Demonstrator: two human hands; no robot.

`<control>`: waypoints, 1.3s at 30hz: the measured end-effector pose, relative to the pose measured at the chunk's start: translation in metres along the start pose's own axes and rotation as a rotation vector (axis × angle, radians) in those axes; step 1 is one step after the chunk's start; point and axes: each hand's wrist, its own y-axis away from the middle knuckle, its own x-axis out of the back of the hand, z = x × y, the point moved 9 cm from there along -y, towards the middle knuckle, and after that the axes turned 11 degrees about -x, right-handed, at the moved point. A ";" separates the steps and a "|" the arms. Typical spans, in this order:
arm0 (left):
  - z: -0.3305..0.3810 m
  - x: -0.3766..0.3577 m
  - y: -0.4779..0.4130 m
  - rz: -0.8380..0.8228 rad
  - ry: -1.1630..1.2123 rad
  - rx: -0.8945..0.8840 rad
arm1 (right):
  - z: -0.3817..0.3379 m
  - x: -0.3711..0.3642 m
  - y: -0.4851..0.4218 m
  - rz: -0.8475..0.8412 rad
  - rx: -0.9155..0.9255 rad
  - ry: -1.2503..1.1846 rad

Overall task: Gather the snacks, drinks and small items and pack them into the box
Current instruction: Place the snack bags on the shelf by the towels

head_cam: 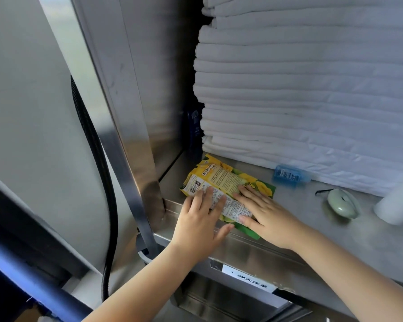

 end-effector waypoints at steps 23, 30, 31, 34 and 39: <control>0.007 0.040 0.009 0.226 -0.123 -0.369 | -0.019 0.058 0.074 0.665 0.232 -0.047; 0.009 0.091 0.007 0.481 -0.077 -0.399 | -0.005 0.103 0.086 0.901 0.182 -0.159; 0.010 0.098 0.006 0.509 -0.078 -0.412 | -0.003 0.111 0.089 0.941 0.181 -0.182; 0.013 0.114 0.003 0.551 -0.105 -0.438 | 0.002 0.132 0.091 1.011 0.180 -0.227; 0.013 0.116 -0.011 0.522 -0.118 -0.393 | 0.005 0.147 0.081 0.993 0.154 -0.247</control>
